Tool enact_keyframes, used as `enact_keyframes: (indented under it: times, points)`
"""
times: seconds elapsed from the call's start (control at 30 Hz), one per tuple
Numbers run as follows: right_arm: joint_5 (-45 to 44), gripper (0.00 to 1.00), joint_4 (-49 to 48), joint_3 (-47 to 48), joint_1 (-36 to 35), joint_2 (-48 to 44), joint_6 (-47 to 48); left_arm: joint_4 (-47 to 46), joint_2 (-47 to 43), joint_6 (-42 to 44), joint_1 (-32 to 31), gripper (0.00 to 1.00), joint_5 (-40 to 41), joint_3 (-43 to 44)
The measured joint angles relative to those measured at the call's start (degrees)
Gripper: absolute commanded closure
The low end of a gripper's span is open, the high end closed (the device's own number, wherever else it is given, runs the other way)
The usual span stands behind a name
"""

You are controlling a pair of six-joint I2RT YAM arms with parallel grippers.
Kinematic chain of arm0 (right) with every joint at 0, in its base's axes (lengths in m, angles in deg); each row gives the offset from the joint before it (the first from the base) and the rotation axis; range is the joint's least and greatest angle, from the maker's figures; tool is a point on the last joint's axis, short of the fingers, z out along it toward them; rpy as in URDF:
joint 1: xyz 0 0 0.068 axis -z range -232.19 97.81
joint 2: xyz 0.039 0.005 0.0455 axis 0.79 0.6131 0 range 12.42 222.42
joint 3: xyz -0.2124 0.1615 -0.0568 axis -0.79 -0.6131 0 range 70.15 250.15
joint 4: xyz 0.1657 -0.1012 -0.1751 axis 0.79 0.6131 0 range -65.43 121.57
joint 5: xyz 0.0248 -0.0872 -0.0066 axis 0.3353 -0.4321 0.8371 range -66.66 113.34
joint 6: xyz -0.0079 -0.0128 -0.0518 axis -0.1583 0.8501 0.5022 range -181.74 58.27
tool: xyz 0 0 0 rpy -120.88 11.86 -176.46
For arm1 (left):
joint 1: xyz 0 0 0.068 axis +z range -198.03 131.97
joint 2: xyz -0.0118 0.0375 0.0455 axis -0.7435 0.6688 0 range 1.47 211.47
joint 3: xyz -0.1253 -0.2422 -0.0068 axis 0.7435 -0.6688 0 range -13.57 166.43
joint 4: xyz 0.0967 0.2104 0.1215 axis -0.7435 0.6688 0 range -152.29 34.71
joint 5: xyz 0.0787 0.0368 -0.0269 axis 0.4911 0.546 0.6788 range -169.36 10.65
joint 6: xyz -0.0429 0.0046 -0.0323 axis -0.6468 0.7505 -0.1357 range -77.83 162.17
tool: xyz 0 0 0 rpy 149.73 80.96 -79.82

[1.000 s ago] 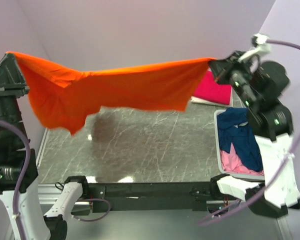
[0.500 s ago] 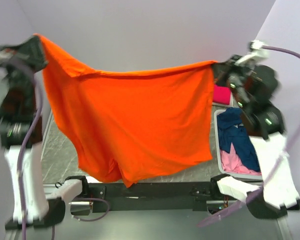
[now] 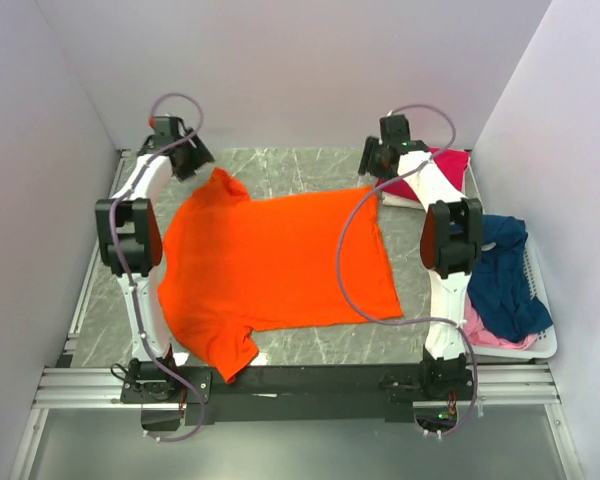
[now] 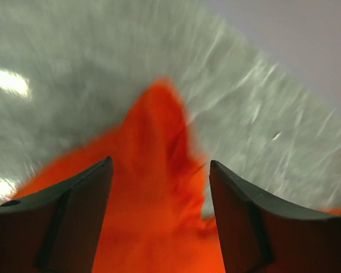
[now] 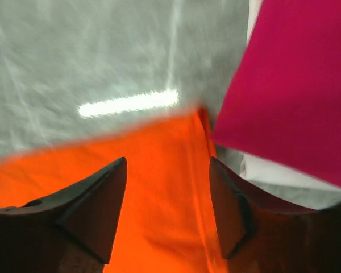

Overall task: Fold and stack the t-shirts
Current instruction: Flatten the tshirt out

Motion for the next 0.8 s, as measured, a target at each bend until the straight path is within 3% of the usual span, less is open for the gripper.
enact_keyframes:
  times: [0.03,0.17,0.33,0.43,0.6,0.8]
  points:
    - [0.6,0.12,1.2,0.0,0.1,1.3,0.0,2.7,0.8,-0.1,-1.0,0.25,0.0,-0.1]
    - [2.8,0.11,3.3,-1.8,0.1,0.1,0.0,3.5,-4.4,-1.4,-4.2,0.25,0.0,-4.2]
    - [5.6,0.12,0.8,-11.0,0.0,-9.8,0.5,1.2,-22.1,-5.3,-6.3,0.25,0.0,-20.7]
    - [7.3,0.13,-1.1,-18.2,-0.3,-15.1,0.5,1.2,-28.0,-7.6,-5.6,0.24,1.1,-27.3]
    - [9.8,0.14,-1.9,-25.6,-1.1,-17.3,0.9,3.7,-28.7,-10.0,-5.0,0.23,3.1,-35.4]
    - [12.4,0.15,-1.4,-28.7,-1.4,-17.1,1.5,6.5,-26.4,-10.4,-5.0,0.23,4.3,-38.9]
